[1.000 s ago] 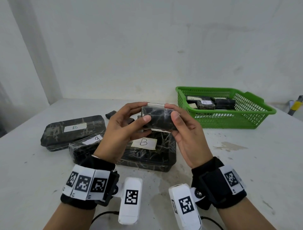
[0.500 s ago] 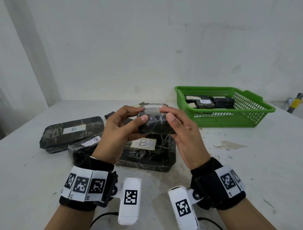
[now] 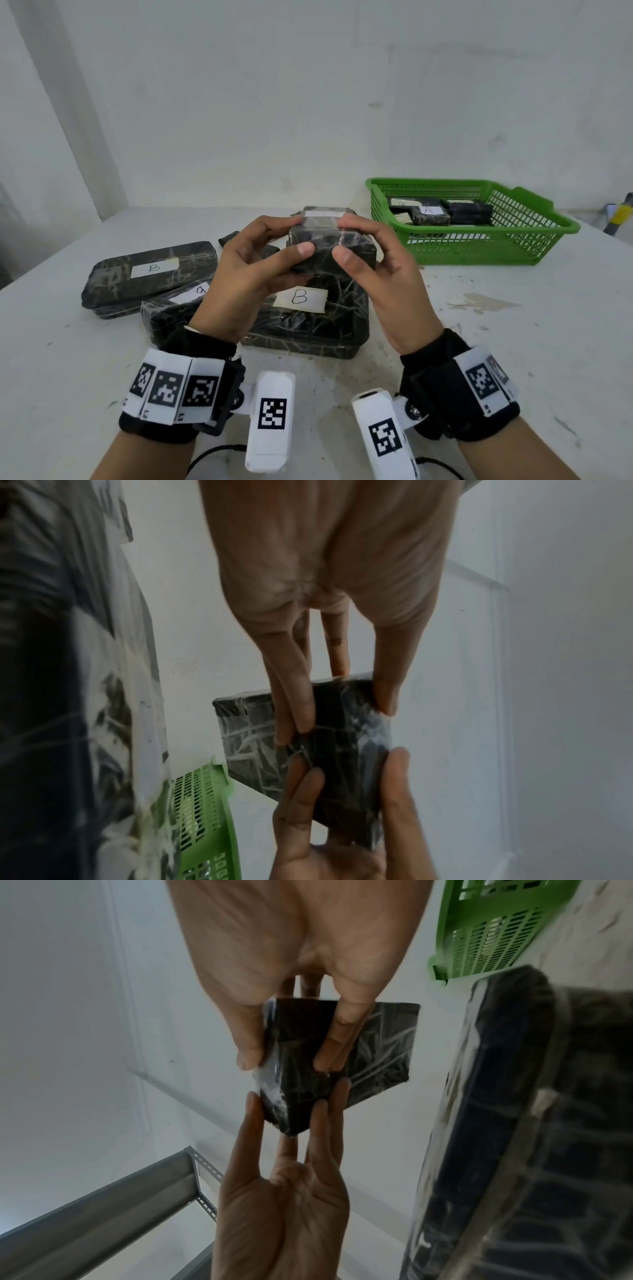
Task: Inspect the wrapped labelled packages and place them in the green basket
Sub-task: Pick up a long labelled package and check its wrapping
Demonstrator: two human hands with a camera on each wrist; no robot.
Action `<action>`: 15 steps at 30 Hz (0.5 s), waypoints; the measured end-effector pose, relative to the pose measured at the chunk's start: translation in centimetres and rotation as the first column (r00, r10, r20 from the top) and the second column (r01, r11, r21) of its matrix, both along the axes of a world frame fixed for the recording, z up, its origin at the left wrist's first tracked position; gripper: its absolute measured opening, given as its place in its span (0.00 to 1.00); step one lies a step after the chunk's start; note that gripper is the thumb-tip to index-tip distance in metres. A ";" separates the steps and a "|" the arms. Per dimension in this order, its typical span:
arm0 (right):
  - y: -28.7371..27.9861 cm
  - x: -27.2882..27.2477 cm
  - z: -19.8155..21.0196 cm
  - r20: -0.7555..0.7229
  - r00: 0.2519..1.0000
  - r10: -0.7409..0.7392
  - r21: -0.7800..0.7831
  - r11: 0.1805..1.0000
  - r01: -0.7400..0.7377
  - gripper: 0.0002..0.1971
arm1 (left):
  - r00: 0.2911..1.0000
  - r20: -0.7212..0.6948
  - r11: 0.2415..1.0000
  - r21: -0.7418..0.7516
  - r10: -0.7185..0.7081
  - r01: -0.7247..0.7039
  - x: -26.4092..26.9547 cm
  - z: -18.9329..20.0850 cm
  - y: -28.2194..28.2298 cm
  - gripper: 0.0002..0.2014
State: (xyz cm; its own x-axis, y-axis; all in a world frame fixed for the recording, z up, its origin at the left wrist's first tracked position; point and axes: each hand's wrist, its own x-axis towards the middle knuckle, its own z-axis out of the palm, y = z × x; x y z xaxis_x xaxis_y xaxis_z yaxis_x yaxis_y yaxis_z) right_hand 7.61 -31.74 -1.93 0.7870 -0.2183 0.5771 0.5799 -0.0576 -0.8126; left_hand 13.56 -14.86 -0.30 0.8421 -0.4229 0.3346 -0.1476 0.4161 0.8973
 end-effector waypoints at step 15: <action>-0.3 -0.1 0.5 -0.038 0.992 0.124 0.153 0.981 -0.116 0.28 | 0.998 -0.026 0.997 -0.044 -0.057 0.056 0.2 0.3 0.3 0.27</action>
